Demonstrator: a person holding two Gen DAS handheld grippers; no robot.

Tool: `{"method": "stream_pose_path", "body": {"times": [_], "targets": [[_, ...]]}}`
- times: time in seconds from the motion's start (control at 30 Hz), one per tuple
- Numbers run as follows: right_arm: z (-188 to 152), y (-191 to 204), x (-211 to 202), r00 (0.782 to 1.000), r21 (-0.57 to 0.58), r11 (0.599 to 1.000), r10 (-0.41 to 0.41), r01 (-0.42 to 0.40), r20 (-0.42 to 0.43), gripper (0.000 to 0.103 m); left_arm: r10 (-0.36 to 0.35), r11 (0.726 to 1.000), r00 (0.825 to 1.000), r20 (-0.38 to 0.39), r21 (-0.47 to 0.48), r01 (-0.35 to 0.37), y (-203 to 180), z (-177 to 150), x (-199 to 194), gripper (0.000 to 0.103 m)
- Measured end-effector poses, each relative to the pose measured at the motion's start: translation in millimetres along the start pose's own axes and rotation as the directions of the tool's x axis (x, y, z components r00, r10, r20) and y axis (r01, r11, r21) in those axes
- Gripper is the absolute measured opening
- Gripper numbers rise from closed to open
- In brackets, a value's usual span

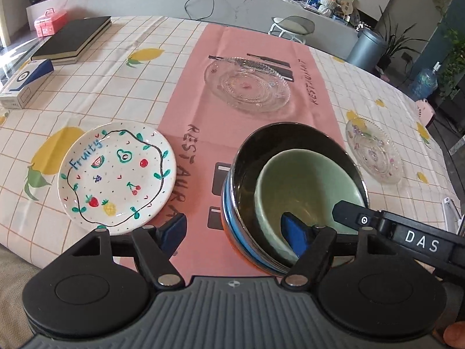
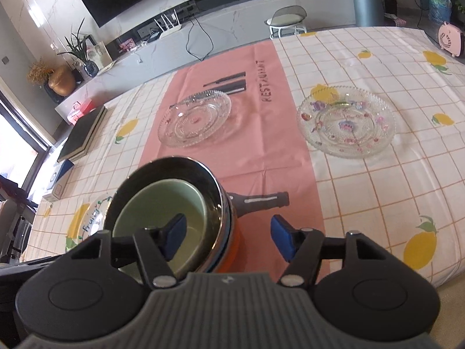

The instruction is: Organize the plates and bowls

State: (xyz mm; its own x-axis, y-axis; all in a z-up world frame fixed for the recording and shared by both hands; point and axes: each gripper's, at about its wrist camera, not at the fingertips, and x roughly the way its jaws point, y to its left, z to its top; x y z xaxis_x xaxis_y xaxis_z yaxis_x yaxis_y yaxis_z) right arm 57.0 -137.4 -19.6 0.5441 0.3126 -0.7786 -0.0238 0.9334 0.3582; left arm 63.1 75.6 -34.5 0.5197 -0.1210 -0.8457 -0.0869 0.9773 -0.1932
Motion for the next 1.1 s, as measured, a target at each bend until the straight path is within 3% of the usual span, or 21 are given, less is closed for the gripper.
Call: {"method": "stream_pose_path", "body": {"times": [0.17,0.23,0.4,0.83,1.03,1.1], "targets": [[-3,0,15,0.999,0.017,0.999,0.037,-0.036,-0.035,0.044,-0.035,0.995,0.998,-0.058,-0.092,0.029,11,3,20,0.083],[-3,4,18,0.999,0.002,0.999,0.041,-0.041,-0.035,0.035,-0.056,0.992,0.998,-0.037,-0.115,0.051,15,1,21,0.078],[-3,17,21,1.0,-0.054,0.999,-0.003,0.002,-0.016,0.031,-0.141,0.982,0.989,-0.049,-0.131,0.134,20,4,20,0.052],[-8,53,33,1.0,-0.137,0.991,-0.018,0.015,-0.018,0.028,-0.09,0.978,0.996,-0.03,-0.194,0.082,49,3,10,0.049],[-11,61,36,1.0,-0.151,0.988,-0.007,0.003,-0.021,0.028,-0.054,0.982,0.999,-0.001,-0.18,0.053,52,3,7,0.049],[-11,62,36,1.0,-0.152,0.988,0.002,-0.005,-0.022,0.029,-0.006,0.987,0.999,0.037,-0.16,0.012,48,2,3,0.056]]}}
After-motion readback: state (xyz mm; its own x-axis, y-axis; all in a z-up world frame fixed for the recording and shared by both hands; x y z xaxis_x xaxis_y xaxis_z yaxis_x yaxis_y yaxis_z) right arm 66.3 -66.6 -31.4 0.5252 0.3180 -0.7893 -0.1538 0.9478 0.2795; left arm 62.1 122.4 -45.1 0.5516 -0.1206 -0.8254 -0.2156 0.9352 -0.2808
